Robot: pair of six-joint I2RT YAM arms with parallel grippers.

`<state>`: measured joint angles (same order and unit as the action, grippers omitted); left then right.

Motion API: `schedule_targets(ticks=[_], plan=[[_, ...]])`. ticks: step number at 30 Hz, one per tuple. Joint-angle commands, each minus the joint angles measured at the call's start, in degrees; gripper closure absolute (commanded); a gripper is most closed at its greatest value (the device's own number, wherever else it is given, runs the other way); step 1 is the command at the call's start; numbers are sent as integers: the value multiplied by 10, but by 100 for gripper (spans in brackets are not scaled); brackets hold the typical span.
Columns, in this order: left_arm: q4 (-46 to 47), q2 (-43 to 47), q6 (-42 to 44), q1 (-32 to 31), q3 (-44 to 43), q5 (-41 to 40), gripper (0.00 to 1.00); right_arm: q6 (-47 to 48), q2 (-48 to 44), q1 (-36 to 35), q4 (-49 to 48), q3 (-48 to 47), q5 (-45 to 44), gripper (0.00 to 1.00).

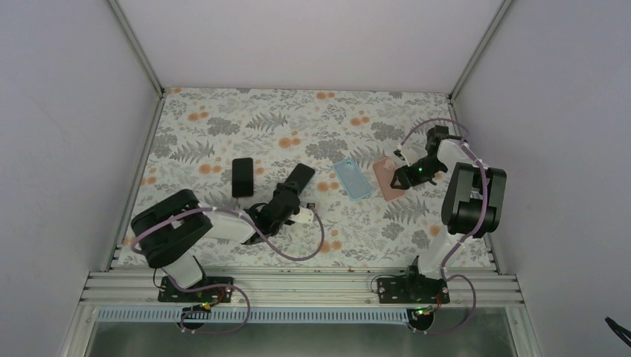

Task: Take the phone out of the phone case
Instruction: Place the phone at the center of the board, then reset both arms

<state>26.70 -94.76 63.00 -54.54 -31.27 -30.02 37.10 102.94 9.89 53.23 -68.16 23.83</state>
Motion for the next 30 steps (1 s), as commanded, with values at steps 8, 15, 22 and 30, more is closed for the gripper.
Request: schedule_targets(ticks=[8, 15, 22, 30], plan=[[-347, 112, -145, 10, -129, 281, 0, -9, -59, 5, 8, -54, -82, 0], [-478, 153, -207, 129, -273, 411, 0, -13, -172, 0, 17, -99, 15, 0], [-488, 182, -278, 385, -334, 533, 0, -43, -292, -1, -112, -9, 130, 0], [-459, 197, -339, 579, -284, 633, 0, -106, -333, 0, -230, 84, 137, 0]])
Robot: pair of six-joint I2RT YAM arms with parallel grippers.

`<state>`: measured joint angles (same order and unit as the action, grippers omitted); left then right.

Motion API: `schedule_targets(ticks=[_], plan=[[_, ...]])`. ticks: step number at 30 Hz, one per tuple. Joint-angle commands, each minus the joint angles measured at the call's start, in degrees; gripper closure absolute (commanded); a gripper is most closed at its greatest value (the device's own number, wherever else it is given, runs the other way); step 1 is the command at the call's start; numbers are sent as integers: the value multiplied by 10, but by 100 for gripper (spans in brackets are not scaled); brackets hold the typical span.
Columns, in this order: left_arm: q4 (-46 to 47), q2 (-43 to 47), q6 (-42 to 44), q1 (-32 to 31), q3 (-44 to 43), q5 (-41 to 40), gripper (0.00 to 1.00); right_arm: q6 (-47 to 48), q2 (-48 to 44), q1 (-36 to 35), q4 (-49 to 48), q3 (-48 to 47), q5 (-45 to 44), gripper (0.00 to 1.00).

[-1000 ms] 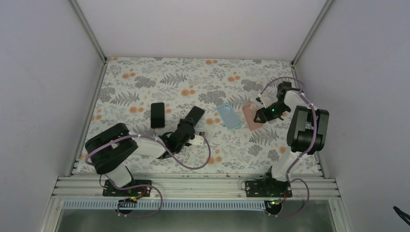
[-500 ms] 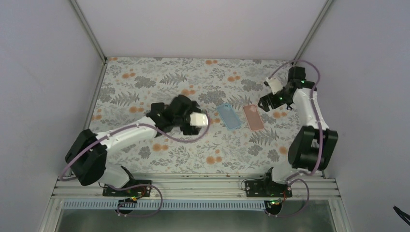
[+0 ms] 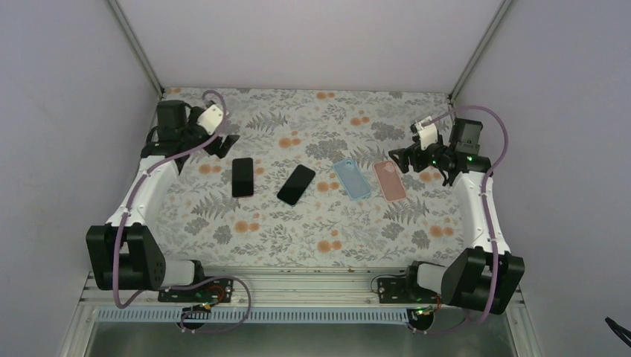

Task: Take the phone out of the phone case
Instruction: Reset both arms

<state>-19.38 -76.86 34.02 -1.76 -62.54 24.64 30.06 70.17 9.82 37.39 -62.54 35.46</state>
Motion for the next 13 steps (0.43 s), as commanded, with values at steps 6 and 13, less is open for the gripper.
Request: schedule_targets(ticks=[6, 13], plan=[[9, 32, -66, 113, 55, 124, 0, -28, 7, 1, -76, 45, 9, 0], [49, 33, -108, 137, 95, 120, 0, -4, 21, 1, -91, 63, -76, 0]])
